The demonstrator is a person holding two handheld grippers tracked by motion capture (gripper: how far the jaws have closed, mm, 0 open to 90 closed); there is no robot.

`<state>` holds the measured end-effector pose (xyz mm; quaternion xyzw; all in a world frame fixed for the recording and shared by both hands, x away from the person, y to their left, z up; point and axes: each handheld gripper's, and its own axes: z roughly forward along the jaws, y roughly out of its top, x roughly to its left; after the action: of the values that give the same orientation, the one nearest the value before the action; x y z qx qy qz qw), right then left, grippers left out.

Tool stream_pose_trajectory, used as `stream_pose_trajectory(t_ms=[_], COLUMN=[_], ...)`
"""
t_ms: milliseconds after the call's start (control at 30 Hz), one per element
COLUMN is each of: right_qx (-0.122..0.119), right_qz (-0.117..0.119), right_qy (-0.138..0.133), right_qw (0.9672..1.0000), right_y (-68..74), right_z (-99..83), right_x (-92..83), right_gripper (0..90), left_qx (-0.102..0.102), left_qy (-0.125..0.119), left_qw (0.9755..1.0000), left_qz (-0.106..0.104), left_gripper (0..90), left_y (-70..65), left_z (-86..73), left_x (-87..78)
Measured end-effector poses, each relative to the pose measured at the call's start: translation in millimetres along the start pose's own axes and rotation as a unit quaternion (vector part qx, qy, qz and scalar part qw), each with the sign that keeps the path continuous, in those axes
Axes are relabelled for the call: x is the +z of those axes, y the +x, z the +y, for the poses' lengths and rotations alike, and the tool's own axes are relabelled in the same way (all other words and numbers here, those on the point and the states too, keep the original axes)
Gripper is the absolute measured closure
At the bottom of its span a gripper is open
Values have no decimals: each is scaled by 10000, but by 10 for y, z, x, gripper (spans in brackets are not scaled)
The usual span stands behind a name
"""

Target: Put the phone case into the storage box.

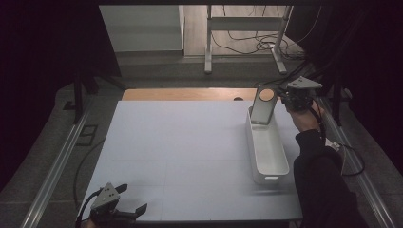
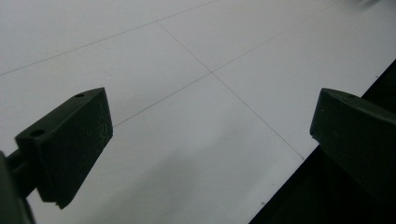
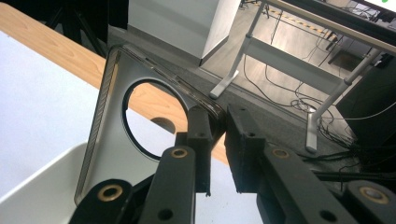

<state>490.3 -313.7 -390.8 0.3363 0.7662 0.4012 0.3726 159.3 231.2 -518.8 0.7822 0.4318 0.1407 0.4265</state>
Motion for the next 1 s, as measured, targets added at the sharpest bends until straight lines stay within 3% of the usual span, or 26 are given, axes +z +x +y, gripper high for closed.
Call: stream_pose_trajectory(t_ms=[667, 1000], right_qx=[-92, -87], right_qz=[27, 14], right_qy=[23, -32], right_qw=[10000, 10000], right_y=[85, 117], right_z=[-183, -187], right_x=[133, 151], right_gripper=[803, 789], left_qx=[-11, 10], left_qy=[15, 24], left_qw=[10000, 10000], left_qz=[6, 2], left_gripper=[1, 1], left_y=[0, -2], left_z=[1, 2], left_x=[4, 4])
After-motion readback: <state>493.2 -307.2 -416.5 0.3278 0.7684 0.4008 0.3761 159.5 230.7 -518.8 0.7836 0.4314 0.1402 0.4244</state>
